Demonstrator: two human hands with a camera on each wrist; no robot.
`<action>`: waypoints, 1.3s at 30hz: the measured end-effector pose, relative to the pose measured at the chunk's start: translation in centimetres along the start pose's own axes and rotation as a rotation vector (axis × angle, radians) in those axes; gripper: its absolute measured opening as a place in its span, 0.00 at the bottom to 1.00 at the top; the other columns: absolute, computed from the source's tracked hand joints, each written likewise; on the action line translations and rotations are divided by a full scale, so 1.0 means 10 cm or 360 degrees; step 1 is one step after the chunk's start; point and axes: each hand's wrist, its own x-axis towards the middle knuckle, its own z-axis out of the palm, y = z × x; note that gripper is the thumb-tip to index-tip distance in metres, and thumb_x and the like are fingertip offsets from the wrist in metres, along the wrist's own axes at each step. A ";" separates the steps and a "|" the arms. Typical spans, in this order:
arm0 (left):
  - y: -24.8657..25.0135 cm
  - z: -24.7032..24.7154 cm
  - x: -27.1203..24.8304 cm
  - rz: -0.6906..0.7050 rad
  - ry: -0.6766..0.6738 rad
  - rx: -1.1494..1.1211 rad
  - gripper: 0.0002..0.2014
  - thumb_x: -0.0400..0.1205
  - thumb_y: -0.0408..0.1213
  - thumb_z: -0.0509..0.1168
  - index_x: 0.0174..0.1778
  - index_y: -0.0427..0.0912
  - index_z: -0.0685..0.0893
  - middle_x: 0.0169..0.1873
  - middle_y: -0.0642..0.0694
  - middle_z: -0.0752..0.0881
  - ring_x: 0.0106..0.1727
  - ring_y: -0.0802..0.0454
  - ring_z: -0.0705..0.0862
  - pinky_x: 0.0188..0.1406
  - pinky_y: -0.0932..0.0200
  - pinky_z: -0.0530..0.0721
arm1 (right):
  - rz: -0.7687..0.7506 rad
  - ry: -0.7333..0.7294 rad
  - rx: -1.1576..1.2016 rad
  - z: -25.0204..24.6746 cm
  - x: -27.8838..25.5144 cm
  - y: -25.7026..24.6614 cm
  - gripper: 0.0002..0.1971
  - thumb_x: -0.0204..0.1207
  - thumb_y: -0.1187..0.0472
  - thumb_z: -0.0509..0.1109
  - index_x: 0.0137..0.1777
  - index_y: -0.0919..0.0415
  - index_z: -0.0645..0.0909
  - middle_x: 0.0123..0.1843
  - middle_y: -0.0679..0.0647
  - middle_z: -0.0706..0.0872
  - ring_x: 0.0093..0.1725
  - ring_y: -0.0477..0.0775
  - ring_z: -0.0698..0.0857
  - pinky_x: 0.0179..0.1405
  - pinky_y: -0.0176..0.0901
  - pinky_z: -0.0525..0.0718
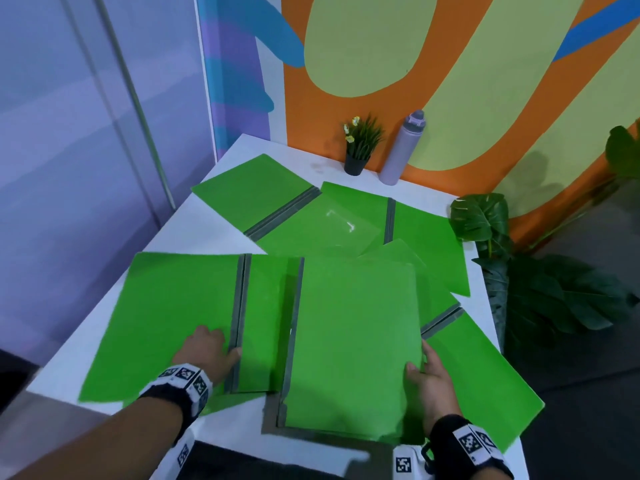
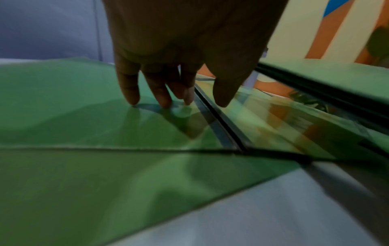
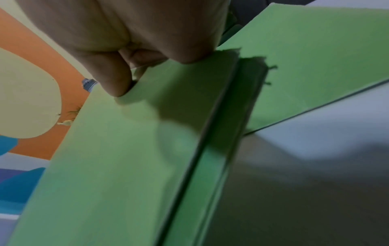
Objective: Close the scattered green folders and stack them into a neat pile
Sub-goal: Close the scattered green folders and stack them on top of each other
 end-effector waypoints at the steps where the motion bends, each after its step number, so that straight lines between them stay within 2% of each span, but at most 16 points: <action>1: 0.05 -0.02 0.02 -0.0050 -0.0015 0.0060 0.26 0.77 0.63 0.59 0.53 0.42 0.83 0.57 0.40 0.78 0.53 0.45 0.83 0.59 0.47 0.85 | 0.0001 0.0015 0.0012 0.00 0.03 -0.01 0.37 0.77 0.76 0.62 0.81 0.48 0.58 0.85 0.58 0.55 0.80 0.64 0.62 0.76 0.60 0.66; 4: 0.14 0.02 0.06 -0.0175 -0.0113 0.0142 0.28 0.74 0.66 0.58 0.44 0.43 0.87 0.57 0.40 0.76 0.55 0.42 0.81 0.59 0.42 0.85 | 0.0018 0.0027 -0.0028 0.07 0.06 0.01 0.36 0.78 0.75 0.62 0.81 0.48 0.59 0.84 0.58 0.56 0.79 0.64 0.64 0.75 0.61 0.67; 10: 0.20 0.12 0.14 -0.0299 -0.0227 0.0152 0.24 0.76 0.57 0.54 0.53 0.43 0.85 0.60 0.39 0.78 0.63 0.40 0.76 0.67 0.39 0.77 | 0.0051 0.0015 -0.0122 0.19 0.12 0.01 0.35 0.78 0.74 0.64 0.81 0.50 0.60 0.83 0.61 0.61 0.76 0.64 0.70 0.72 0.61 0.72; 13: 0.26 -0.04 0.09 -0.0314 -0.0146 -0.0004 0.22 0.80 0.50 0.51 0.44 0.38 0.86 0.53 0.37 0.81 0.56 0.40 0.80 0.63 0.46 0.78 | 0.0085 0.0030 -0.0057 0.18 0.12 -0.02 0.32 0.79 0.70 0.63 0.81 0.52 0.59 0.83 0.59 0.61 0.76 0.64 0.69 0.71 0.59 0.71; 16: 0.36 -0.34 -0.02 -0.0175 0.0175 -0.0353 0.18 0.81 0.39 0.56 0.26 0.36 0.76 0.39 0.36 0.80 0.42 0.39 0.79 0.54 0.45 0.83 | 0.0096 0.0062 0.0047 0.14 0.08 -0.07 0.30 0.81 0.62 0.64 0.81 0.55 0.59 0.83 0.58 0.61 0.79 0.64 0.65 0.74 0.62 0.65; 20: 0.55 -0.96 -0.35 0.0174 0.0539 -0.0712 0.09 0.84 0.31 0.54 0.39 0.35 0.75 0.46 0.40 0.78 0.41 0.46 0.76 0.49 0.47 0.81 | 0.0108 0.0118 0.0203 0.08 0.11 -0.10 0.32 0.79 0.53 0.65 0.81 0.55 0.58 0.84 0.57 0.59 0.81 0.63 0.60 0.77 0.68 0.57; 23: 0.73 -1.42 -0.66 0.0475 0.0693 -0.0767 0.10 0.86 0.33 0.54 0.37 0.40 0.71 0.33 0.45 0.76 0.29 0.52 0.71 0.28 0.59 0.69 | 0.0153 0.0071 0.0347 0.10 0.12 -0.16 0.35 0.76 0.51 0.67 0.82 0.52 0.57 0.84 0.56 0.58 0.82 0.62 0.58 0.77 0.69 0.53; 25: 0.80 -1.60 -0.77 0.0560 0.0708 -0.0947 0.05 0.85 0.33 0.56 0.43 0.40 0.73 0.29 0.43 0.77 0.22 0.55 0.69 0.22 0.65 0.68 | 0.0172 0.0010 0.0514 0.12 0.16 -0.17 0.41 0.69 0.49 0.69 0.82 0.52 0.57 0.84 0.57 0.58 0.82 0.62 0.58 0.78 0.68 0.53; 26: 0.88 -1.62 -0.78 0.0583 0.0669 -0.1089 0.03 0.84 0.32 0.57 0.48 0.41 0.75 0.31 0.41 0.79 0.20 0.55 0.69 0.18 0.68 0.67 | 0.0141 -0.0012 0.0581 0.05 0.17 -0.16 0.42 0.67 0.48 0.69 0.81 0.53 0.58 0.84 0.59 0.59 0.82 0.64 0.59 0.78 0.68 0.55; 28: 0.77 -1.58 -0.71 0.0502 0.0562 -0.1260 0.11 0.85 0.30 0.55 0.59 0.47 0.75 0.43 0.42 0.84 0.20 0.57 0.68 0.14 0.70 0.69 | 0.0176 -0.0105 0.0619 0.17 0.20 -0.14 0.42 0.69 0.47 0.68 0.82 0.53 0.55 0.84 0.59 0.56 0.82 0.63 0.57 0.78 0.67 0.54; 31: 0.54 -1.29 -0.54 0.0368 0.0183 -0.1373 0.23 0.86 0.30 0.54 0.73 0.61 0.68 0.62 0.45 0.82 0.37 0.55 0.80 0.26 0.72 0.81 | 0.0259 -0.0194 0.0599 0.33 0.17 -0.08 0.45 0.68 0.48 0.67 0.83 0.50 0.49 0.85 0.54 0.50 0.83 0.58 0.51 0.79 0.63 0.47; 32: 0.48 -1.19 -0.51 0.0336 0.0032 -0.1456 0.25 0.86 0.31 0.54 0.73 0.65 0.67 0.67 0.45 0.80 0.50 0.53 0.83 0.42 0.69 0.85 | 0.0286 -0.0232 0.0591 0.37 0.15 -0.05 0.44 0.70 0.48 0.66 0.83 0.50 0.48 0.85 0.53 0.50 0.84 0.58 0.50 0.79 0.64 0.46; 34: 0.45 -0.98 -0.48 0.0303 -0.0241 -0.1627 0.24 0.86 0.34 0.55 0.71 0.70 0.69 0.76 0.47 0.74 0.75 0.48 0.73 0.74 0.48 0.73 | 0.0300 -0.0243 0.0548 0.39 0.13 0.00 0.39 0.76 0.52 0.64 0.83 0.49 0.47 0.85 0.53 0.49 0.84 0.59 0.50 0.79 0.65 0.46; 36: 0.53 -0.85 -0.55 0.0228 -0.0447 -0.1673 0.21 0.87 0.46 0.52 0.77 0.63 0.65 0.82 0.49 0.63 0.83 0.48 0.60 0.82 0.39 0.57 | 0.0248 -0.0199 0.0421 0.43 0.11 0.03 0.36 0.80 0.56 0.62 0.83 0.49 0.46 0.86 0.53 0.48 0.83 0.60 0.51 0.79 0.66 0.50; 38: 0.64 -0.78 -0.61 0.0160 -0.0608 -0.1633 0.28 0.86 0.55 0.48 0.83 0.56 0.52 0.84 0.51 0.52 0.85 0.49 0.52 0.83 0.41 0.51 | 0.0130 -0.0146 0.0244 0.49 0.10 0.04 0.34 0.82 0.60 0.62 0.83 0.45 0.49 0.86 0.54 0.48 0.83 0.61 0.54 0.79 0.66 0.54; 39: 0.69 -0.75 -0.62 0.0159 -0.0644 -0.1565 0.30 0.86 0.53 0.50 0.83 0.55 0.49 0.85 0.50 0.52 0.85 0.48 0.52 0.82 0.41 0.52 | 0.0071 -0.0137 0.0198 0.53 0.10 0.03 0.34 0.81 0.64 0.62 0.82 0.41 0.51 0.86 0.55 0.49 0.83 0.61 0.54 0.79 0.66 0.56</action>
